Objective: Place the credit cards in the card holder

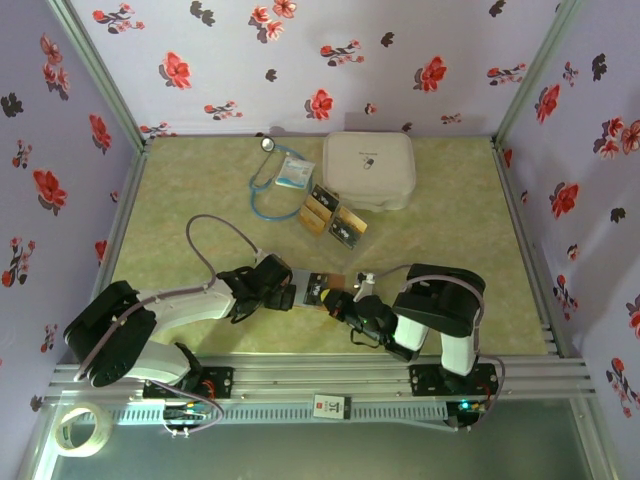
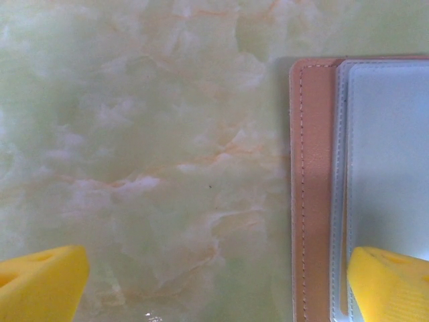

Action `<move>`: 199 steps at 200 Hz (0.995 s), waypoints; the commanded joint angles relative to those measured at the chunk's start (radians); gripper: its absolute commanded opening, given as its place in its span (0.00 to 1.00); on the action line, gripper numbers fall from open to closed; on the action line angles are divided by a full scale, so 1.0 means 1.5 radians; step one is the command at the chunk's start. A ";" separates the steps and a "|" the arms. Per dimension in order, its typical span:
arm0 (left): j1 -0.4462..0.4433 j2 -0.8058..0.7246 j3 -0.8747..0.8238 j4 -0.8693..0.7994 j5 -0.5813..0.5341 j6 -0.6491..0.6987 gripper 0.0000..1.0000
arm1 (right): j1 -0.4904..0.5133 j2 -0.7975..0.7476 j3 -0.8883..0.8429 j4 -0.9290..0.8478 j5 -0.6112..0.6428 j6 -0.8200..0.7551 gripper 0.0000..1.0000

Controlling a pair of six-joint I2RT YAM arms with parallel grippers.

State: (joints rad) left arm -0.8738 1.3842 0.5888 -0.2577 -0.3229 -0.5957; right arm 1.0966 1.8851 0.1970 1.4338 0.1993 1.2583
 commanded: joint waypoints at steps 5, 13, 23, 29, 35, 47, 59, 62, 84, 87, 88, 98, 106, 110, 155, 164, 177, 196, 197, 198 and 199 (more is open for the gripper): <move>0.003 0.002 -0.017 -0.031 -0.028 -0.002 1.00 | 0.009 0.025 -0.003 -0.032 0.018 0.013 0.00; 0.004 0.002 -0.017 -0.031 -0.028 -0.002 1.00 | 0.009 0.027 -0.003 -0.032 0.018 0.016 0.00; 0.004 0.002 -0.016 -0.032 -0.028 -0.001 1.00 | 0.008 0.028 -0.002 -0.032 0.020 0.018 0.00; 0.004 0.002 -0.016 -0.033 -0.028 0.000 1.00 | 0.009 0.029 -0.002 -0.032 0.020 0.022 0.00; 0.003 0.001 -0.016 -0.033 -0.028 0.000 1.00 | 0.009 0.031 -0.002 -0.032 0.020 0.024 0.00; 0.003 0.000 -0.016 -0.033 -0.028 0.001 1.00 | 0.008 0.034 -0.004 -0.032 0.023 0.032 0.00; 0.004 -0.002 -0.016 -0.034 -0.029 0.001 1.00 | 0.009 0.038 -0.003 -0.032 0.023 0.035 0.00; 0.003 -0.002 -0.015 -0.034 -0.029 0.001 1.00 | 0.009 0.040 -0.004 -0.032 0.023 0.036 0.00; 0.004 -0.002 -0.017 -0.035 -0.031 0.003 1.00 | 0.009 0.045 -0.004 -0.032 0.025 0.041 0.00; 0.004 -0.002 -0.017 -0.033 -0.030 0.003 1.00 | 0.009 0.044 -0.004 -0.032 0.025 0.042 0.00; 0.004 -0.002 -0.017 -0.033 -0.030 0.003 1.00 | 0.009 0.044 -0.004 -0.032 0.024 0.042 0.00; 0.004 -0.002 -0.017 -0.033 -0.030 0.002 1.00 | 0.008 0.047 -0.003 -0.032 0.023 0.044 0.00; 0.003 -0.002 -0.017 -0.033 -0.030 0.003 1.00 | 0.009 0.050 -0.001 -0.032 0.020 0.043 0.00; 0.004 -0.002 -0.017 -0.032 -0.030 0.003 1.00 | 0.008 0.050 0.000 -0.032 0.020 0.044 0.00; 0.003 0.000 -0.018 -0.030 -0.031 0.003 1.00 | 0.010 0.062 0.005 -0.042 0.005 0.050 0.00; 0.003 0.001 -0.017 -0.030 -0.031 0.004 1.00 | 0.010 0.060 0.004 -0.044 0.005 0.050 0.00; 0.004 0.001 -0.017 -0.029 -0.031 0.004 1.00 | 0.009 0.055 0.002 -0.055 0.004 0.049 0.00; 0.004 0.002 -0.017 -0.029 -0.031 0.004 1.00 | 0.010 0.038 0.000 -0.080 0.004 0.042 0.19; 0.004 0.002 -0.017 -0.029 -0.032 0.004 1.00 | 0.010 0.035 0.000 -0.082 0.005 0.041 0.21; 0.004 0.002 -0.018 -0.030 -0.032 0.004 1.00 | 0.010 0.034 0.000 -0.084 0.005 0.041 0.22; 0.004 0.002 -0.018 -0.030 -0.032 0.004 1.00 | 0.010 0.032 0.000 -0.086 0.006 0.041 0.23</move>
State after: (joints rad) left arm -0.8738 1.3815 0.5877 -0.2581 -0.3260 -0.5957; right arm 1.1000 1.9247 0.2043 1.4902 0.2062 1.3212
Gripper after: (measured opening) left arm 0.997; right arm 0.101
